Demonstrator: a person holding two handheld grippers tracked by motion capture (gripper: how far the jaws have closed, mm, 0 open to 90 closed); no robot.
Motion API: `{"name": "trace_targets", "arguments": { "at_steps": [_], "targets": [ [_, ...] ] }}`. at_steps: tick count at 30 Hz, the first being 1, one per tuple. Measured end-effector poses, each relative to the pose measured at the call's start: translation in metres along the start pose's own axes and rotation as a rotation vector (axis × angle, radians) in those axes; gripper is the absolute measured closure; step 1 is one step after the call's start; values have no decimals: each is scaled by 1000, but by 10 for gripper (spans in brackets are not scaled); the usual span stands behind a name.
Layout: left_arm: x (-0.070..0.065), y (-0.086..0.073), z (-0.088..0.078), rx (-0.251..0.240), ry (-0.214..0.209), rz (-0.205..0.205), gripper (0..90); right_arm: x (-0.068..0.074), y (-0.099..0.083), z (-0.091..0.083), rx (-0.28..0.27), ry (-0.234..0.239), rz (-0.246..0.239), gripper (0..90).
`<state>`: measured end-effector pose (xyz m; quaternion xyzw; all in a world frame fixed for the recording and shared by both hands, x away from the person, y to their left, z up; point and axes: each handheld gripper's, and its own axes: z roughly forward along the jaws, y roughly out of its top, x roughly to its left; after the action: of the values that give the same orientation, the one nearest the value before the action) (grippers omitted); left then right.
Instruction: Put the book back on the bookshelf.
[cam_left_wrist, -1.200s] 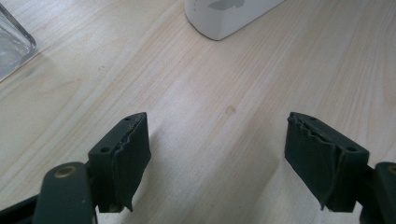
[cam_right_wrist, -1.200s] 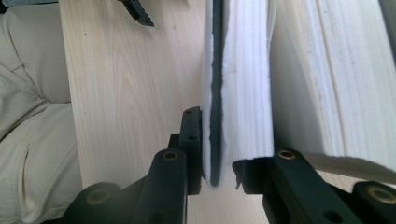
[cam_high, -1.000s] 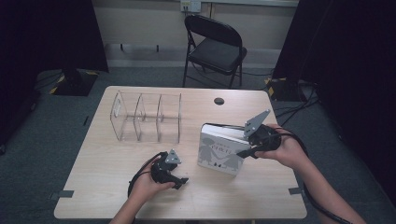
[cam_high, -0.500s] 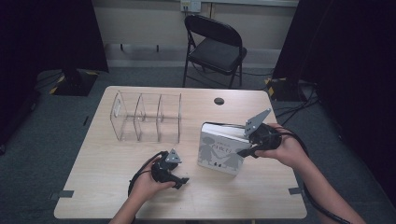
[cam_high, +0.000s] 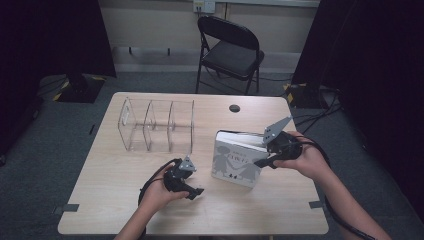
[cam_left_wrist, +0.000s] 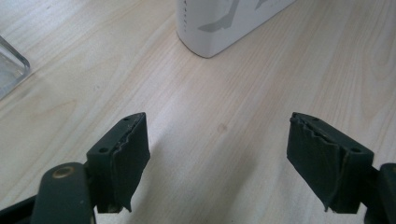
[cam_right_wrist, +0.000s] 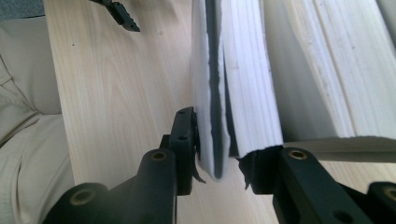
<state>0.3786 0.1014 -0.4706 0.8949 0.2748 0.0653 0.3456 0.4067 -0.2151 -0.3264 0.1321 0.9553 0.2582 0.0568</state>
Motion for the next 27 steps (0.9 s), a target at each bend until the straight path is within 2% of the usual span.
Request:
{"name": "trace_targets", "arguments": {
  "at_steps": [5,6,8,9,10,13,14,20,27],
  "targets": [
    [3,12,-5,36,-3,25,207,0,0,0,-3,-1,3,667],
    [3,15,-5,26,-8,19,205,-1,0,0,-5,-3,0,662],
    [4,21,-7,38,-8,42,201,-1,0,0,0,-14,6,656],
    [4,24,-8,40,-7,40,201,-1,-1,0,-7,-5,11,652],
    [4,27,-9,27,-9,38,201,-1,-1,0,-9,-7,12,645],
    [5,35,-11,53,0,66,201,-1,-2,0,-12,-11,12,624],
    [5,39,-12,53,-18,62,200,-1,-2,-1,-11,-20,14,622],
    [7,56,-15,70,-10,89,201,-2,-3,-2,-26,-9,20,611],
    [8,69,-15,69,-22,89,203,-1,-3,-2,-22,-13,22,600]
  ]
}}
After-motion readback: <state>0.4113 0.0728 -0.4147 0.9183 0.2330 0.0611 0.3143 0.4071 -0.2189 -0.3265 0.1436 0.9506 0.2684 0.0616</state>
